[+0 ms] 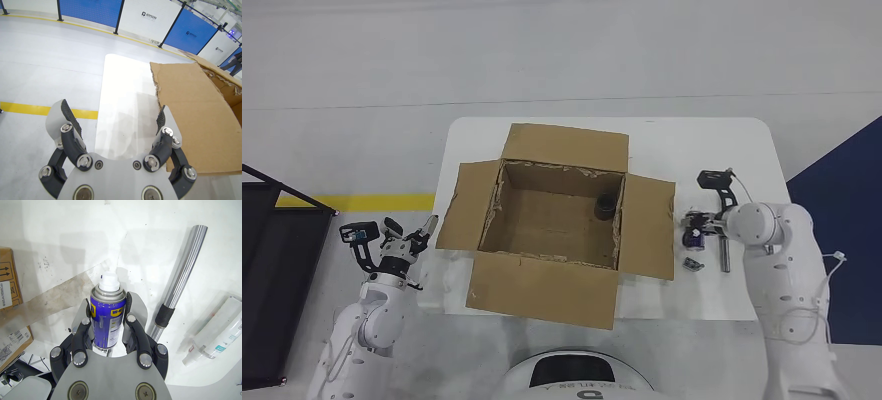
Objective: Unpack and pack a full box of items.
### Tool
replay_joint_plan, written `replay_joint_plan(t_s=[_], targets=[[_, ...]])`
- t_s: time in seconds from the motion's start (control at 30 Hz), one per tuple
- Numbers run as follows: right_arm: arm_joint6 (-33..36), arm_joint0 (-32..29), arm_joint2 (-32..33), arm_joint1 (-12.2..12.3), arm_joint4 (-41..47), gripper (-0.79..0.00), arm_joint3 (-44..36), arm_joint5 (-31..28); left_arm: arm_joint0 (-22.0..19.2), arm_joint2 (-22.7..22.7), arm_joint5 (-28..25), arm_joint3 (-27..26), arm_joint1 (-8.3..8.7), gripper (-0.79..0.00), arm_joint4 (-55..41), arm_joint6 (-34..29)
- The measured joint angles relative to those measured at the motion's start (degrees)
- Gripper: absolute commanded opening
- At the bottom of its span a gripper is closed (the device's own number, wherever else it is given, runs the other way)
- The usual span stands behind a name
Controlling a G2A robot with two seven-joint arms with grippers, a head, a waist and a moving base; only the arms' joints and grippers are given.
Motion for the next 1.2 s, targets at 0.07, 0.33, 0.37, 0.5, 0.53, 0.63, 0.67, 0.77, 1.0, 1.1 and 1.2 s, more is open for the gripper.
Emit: replay_joint_plan(t_s=[0.07, 0.33, 0.37, 0.5, 0.53, 0.63, 0.67, 0.77, 1.0, 1.1, 1.2], targets=[[0.04, -0.40, 0.29, 0.12, 0.17, -0.311, -0.94, 0.25, 0.00, 0.00, 0.00, 0.00, 0.00, 0.000, 0.00, 0.00], [-2.33, -4.74, 3.49, 0.63, 1.98, -0.188, -10.43, 1.63, 0.00, 0.00, 0.00, 0.00, 0.00, 0.000, 0.00, 0.00], [-2.97, -5.58, 4.16, 0.67, 2.70, -0.179, -12.31, 1.64, 0.00, 0.00, 0.00, 0.00, 0.00, 0.000, 0.00, 0.00], [-7.47, -10.20, 7.57, 0.73, 8.30, -0.179, -22.49, 0.03, 0.00, 0.00, 0.00, 0.00, 0.00, 0.000, 0.00, 0.00], [-8.70, -11.25, 8.14, 0.73, 9.79, -0.185, -24.66, -0.91, 0.00, 0.00, 0.00, 0.00, 0.00, 0.000, 0.00, 0.00], [-12.03, -14.23, 9.00, 0.80, 14.16, -0.157, -31.15, -5.30, 0.00, 0.00, 0.00, 0.00, 0.00, 0.000, 0.00, 0.00], [-12.67, -14.82, 8.78, 0.84, 15.14, -0.123, -32.78, -6.75, 0.00, 0.00, 0.00, 0.00, 0.00, 0.000, 0.00, 0.00], [-13.75, -15.68, 6.66, 0.97, 16.66, -0.120, -36.97, -10.40, 0.00, 0.00, 0.00, 0.00, 0.00, 0.000, 0.00, 0.00], [-12.41, -11.83, -3.75, 1.27, 13.66, -0.142, -38.63, -14.12, 0.00, 0.00, 0.00, 0.00, 0.00, 0.000, 0.00, 0.00], [-9.76, -7.88, -9.61, 1.26, 10.45, -0.175, -36.48, -14.23, 0.00, 0.00, 0.00, 0.00, 0.00, 0.000, 0.00, 0.00], [-7.16, -3.22, -15.92, 1.03, 5.58, -0.209, -32.93, -13.12, 0.00, 0.00, 0.00, 0.00, 0.00, 0.000, 0.00, 0.00]])
